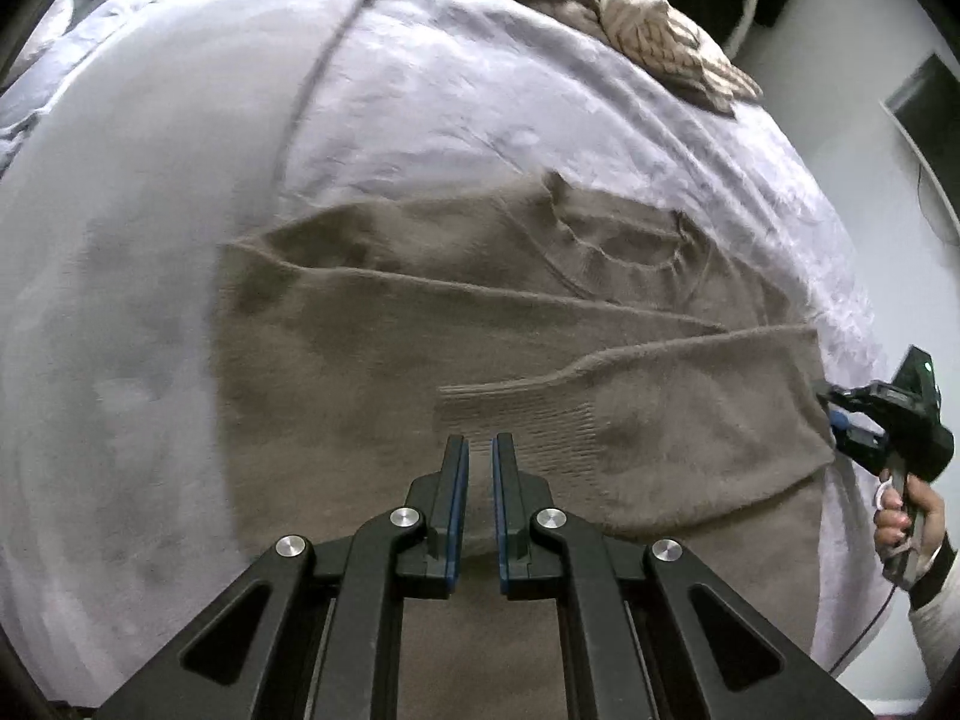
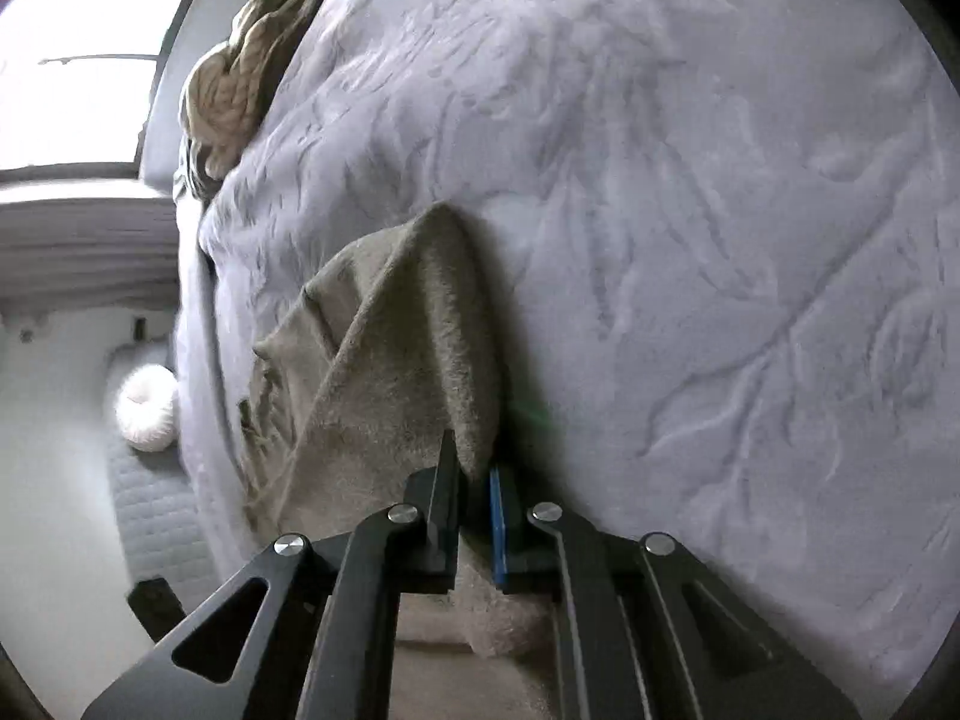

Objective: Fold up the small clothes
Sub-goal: 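Fold the held side over toward the middle, then open the right tool, then move the right tool over the sweater toward its hem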

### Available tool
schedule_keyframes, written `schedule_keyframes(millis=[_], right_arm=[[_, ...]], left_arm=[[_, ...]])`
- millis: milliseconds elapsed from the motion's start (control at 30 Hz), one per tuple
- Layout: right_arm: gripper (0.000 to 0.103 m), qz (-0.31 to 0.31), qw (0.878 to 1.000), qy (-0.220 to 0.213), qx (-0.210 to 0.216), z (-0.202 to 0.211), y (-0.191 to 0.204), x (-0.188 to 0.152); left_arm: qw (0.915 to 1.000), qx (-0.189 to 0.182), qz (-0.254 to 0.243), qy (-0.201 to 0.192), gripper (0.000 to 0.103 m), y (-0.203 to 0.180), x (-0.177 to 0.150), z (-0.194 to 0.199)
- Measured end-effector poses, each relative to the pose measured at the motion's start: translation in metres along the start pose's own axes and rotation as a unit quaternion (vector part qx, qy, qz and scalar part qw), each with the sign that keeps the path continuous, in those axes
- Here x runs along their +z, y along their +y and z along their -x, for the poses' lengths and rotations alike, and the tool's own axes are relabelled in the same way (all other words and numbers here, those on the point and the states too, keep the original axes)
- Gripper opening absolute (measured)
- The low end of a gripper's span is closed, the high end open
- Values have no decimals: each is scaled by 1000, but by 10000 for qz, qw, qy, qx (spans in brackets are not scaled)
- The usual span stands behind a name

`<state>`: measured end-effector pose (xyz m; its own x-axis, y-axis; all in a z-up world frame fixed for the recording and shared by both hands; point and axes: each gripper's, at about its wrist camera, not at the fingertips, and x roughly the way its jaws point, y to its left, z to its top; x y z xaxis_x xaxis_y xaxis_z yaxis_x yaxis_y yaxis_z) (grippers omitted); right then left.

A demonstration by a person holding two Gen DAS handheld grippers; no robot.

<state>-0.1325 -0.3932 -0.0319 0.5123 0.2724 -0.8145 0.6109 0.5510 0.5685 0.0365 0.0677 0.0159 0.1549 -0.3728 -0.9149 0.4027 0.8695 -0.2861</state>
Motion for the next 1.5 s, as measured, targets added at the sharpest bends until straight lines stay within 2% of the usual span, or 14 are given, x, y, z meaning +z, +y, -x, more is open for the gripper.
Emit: schedule_keyframes(millis=[33, 133, 300, 433, 500, 533, 700, 833, 933, 967, 1033, 1200, 1367, 1500], right_arm=[[8, 502, 9982, -145, -307, 8, 17, -1], [8, 1265, 9871, -295, -935, 17, 40, -4], [9, 1603, 9725, -116, -1686, -14, 27, -7], [12, 1410, 9707, -364, -1910, -1, 31, -15], [17, 1343, 9681, -474, -2060, 13, 37, -24], [17, 1356, 9675, -531, -2067, 20, 40, -29], [17, 1695, 9702, -524, -1649, 34, 69, -54], [17, 1947, 9699, -226, -1447, 4, 92, -69], [17, 2099, 9639, 67, -1640, -27, 95, -83], [17, 2083, 9616, 221, -1775, -38, 89, -86], [17, 1985, 9651, 238, -1692, -42, 80, -88], [17, 1704, 9727, 189, -1564, -34, 74, -89], [18, 1653, 9722, 209, -1643, -30, 82, -94], [19, 1489, 9797, 225, -1323, -14, 85, -106]], left_arm=[[10000, 17, -24, 72, 8, -5, -1, -10], [9995, 188, -38, 259, 8, -13, -5, -34], [9990, 354, -176, 201, 8, -14, -13, -44], [9981, 468, -317, 225, 8, -11, -16, -42], [9966, 705, -364, 232, 8, -6, -18, -37], [9957, 827, -342, 251, 8, 0, -19, -33], [9968, 780, -105, 129, 8, 16, -22, -9], [9976, 626, -253, -138, 8, -4, -14, -1], [9973, 593, -420, -103, 8, -22, -8, -17], [9970, 606, -475, -48, 8, -26, -10, -24], [9949, 827, -525, 257, 8, -23, -18, -45], [9945, 877, -519, 232, 8, -17, -28, -40], [9954, 851, -340, 268, 8, -9, -26, -35], [9945, 961, -349, 236, 8, -12, -26, -32]])
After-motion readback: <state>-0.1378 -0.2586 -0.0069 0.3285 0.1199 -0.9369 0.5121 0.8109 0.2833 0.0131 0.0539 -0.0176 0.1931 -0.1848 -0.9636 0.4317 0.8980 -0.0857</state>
